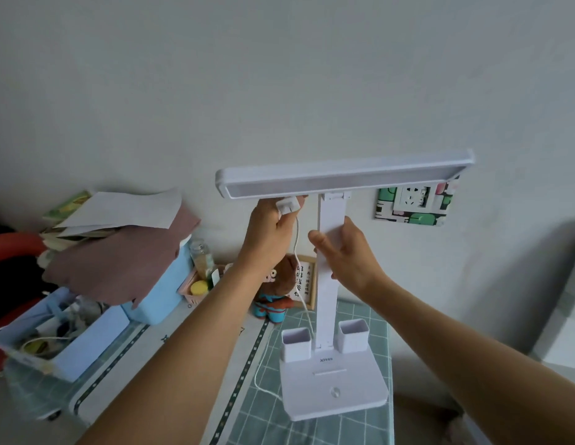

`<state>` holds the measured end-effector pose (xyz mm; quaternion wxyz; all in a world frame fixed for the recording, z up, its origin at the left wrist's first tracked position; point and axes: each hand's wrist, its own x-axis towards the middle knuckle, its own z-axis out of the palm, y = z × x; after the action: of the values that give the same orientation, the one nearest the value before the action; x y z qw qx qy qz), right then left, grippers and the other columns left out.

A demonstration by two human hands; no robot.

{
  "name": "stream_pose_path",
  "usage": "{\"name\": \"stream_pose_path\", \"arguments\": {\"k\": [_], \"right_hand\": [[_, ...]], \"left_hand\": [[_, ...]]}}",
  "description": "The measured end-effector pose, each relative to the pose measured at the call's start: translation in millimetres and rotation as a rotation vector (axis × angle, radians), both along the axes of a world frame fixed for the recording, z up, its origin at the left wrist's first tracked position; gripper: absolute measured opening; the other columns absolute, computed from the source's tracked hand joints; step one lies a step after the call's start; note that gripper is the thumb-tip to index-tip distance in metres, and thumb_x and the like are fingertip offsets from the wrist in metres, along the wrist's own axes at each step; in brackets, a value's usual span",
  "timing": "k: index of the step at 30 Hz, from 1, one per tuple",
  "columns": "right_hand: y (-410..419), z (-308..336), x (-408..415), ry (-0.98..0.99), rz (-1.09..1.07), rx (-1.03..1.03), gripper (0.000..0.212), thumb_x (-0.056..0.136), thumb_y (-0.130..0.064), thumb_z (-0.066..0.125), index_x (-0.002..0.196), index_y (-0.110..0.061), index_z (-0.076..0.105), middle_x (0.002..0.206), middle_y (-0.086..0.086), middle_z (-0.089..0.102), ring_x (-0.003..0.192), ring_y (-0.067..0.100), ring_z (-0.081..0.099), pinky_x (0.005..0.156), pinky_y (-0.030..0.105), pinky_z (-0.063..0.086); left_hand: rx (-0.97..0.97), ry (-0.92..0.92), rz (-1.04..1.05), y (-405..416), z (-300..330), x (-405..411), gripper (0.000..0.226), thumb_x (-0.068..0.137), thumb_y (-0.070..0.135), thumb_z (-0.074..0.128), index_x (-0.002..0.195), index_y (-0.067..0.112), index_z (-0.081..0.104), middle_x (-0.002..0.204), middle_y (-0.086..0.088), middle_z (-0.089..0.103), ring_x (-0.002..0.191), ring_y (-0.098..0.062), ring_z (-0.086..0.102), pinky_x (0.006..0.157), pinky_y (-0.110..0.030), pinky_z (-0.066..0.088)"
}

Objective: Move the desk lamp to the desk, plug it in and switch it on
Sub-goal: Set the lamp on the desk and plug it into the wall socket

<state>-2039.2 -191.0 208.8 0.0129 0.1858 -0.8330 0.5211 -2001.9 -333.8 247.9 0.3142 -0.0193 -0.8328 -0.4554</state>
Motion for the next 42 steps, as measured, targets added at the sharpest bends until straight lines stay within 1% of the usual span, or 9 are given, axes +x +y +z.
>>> {"name": "stream_pose_path", "arguments": {"k": [6,8,10,15,21,25,31,35,42], "right_hand": [[-14,-1,-21,-0.01,-0.012,-0.018,0.08,0.065,-0.086,0.047,0.104,-0.016,0.048,0.093,0.008,0.065,0.088,0.031,0.064,0.075,0.058,0.057],[-18,-5,-27,-0.006,-0.017,-0.019,0.085,0.062,-0.091,0.045,0.102,-0.016,0.049,0.091,0.008,0.064,0.086,0.031,0.064,0.074,0.058,0.057],[-21,-9,-31,-0.01,-0.024,-0.022,0.087,0.061,-0.092,0.044,0.102,-0.016,0.048,0.09,0.008,0.063,0.086,0.031,0.063,0.074,0.058,0.056],[-29,-28,-34,-0.045,-0.047,-0.021,0.07,0.07,-0.079,0.049,0.1,-0.016,0.047,0.081,0.001,0.058,0.085,0.031,0.063,0.074,0.058,0.056],[-35,-63,-24,-0.136,-0.068,-0.002,0.066,0.071,-0.077,0.049,0.102,-0.019,0.046,0.084,-0.004,0.059,0.089,0.028,0.063,0.076,0.058,0.056],[-39,-82,-14,-0.196,-0.083,-0.02,0.059,0.074,-0.071,0.054,0.102,-0.02,0.045,0.081,-0.008,0.055,0.085,0.025,0.062,0.075,0.058,0.056],[-44,-97,-2,-0.237,-0.119,-0.049,0.046,0.085,-0.054,0.061,0.102,-0.014,0.046,0.079,-0.001,0.057,0.088,0.034,0.063,0.075,0.06,0.055],[-49,-109,6,-0.248,-0.14,-0.033,0.053,0.08,-0.061,0.058,0.106,-0.016,0.046,0.083,-0.002,0.06,0.087,0.03,0.063,0.074,0.058,0.056],[-60,-117,18,-0.238,-0.134,-0.012,0.064,0.074,-0.071,0.052,0.114,-0.021,0.045,0.09,-0.001,0.062,0.086,0.028,0.063,0.073,0.056,0.057]], "left_hand": [[-0.112,0.182,-0.1,-16,6,-29,0.054,0.094,-0.001,0.046,0.147,0.012,0.039,0.154,0.0,0.037,0.145,-0.017,0.031,0.117,-0.018,0.025],[-0.073,0.174,-0.109,-19,-1,-34,0.041,0.095,0.003,0.046,0.135,0.013,0.054,0.14,0.015,0.05,0.134,-0.006,0.045,0.113,-0.024,0.035],[0.026,0.093,-0.069,-19,-9,-34,0.024,0.097,0.009,0.048,0.088,0.022,0.065,0.085,0.029,0.066,0.081,0.008,0.059,0.08,-0.025,0.048],[0.212,-0.106,-0.1,-24,-42,-36,0.027,0.099,0.024,0.048,0.116,0.013,0.066,0.089,0.014,0.066,0.075,0.008,0.06,0.073,-0.011,0.045],[0.254,-0.276,-0.077,-29,-68,-33,0.042,0.089,0.048,0.051,0.107,0.015,0.069,0.097,-0.025,0.072,0.08,-0.033,0.071,0.077,-0.047,0.059],[0.258,-0.293,-0.069,-29,-81,-28,0.04,0.093,0.043,0.05,0.103,0.007,0.066,0.092,-0.029,0.069,0.075,-0.04,0.066,0.058,-0.031,0.057],[0.304,-0.32,-0.142,-32,-96,-14,0.028,0.1,0.026,0.047,0.081,0.037,0.065,0.082,-0.007,0.068,0.072,-0.014,0.063,0.069,-0.027,0.05],[0.346,-0.37,-0.174,-31,-104,-7,0.03,0.099,0.016,0.048,0.079,0.03,0.066,0.076,0.012,0.071,0.071,0.002,0.067,0.08,-0.03,0.056],[0.382,-0.437,-0.203,-29,-119,-2,0.018,0.097,0.015,0.049,0.094,0.01,0.067,0.087,-0.005,0.068,0.079,-0.008,0.063,0.081,-0.029,0.053]]}}
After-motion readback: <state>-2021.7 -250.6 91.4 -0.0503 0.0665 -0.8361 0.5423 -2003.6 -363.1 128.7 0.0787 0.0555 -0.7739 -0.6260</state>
